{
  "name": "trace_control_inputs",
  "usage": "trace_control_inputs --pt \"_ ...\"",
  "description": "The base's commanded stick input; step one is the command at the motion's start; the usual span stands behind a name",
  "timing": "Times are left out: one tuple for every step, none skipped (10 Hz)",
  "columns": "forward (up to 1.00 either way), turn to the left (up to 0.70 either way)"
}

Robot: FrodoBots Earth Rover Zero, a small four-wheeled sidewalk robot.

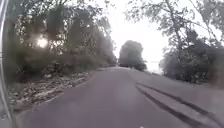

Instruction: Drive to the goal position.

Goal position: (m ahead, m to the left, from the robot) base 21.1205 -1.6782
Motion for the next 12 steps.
trace_control_inputs --pt "0.7 0.01" --pt "0.7 0.01" --pt "0.7 0.01" --pt "0.7 0.01" --pt "0.7 0.01" --pt "0.7 0.01" --pt "0.7 0.01" --pt "0.7 0.01" --pt "0.7 0.01" --pt "0.7 0.01" --pt "0.7 0.01" --pt "0.7 0.01"
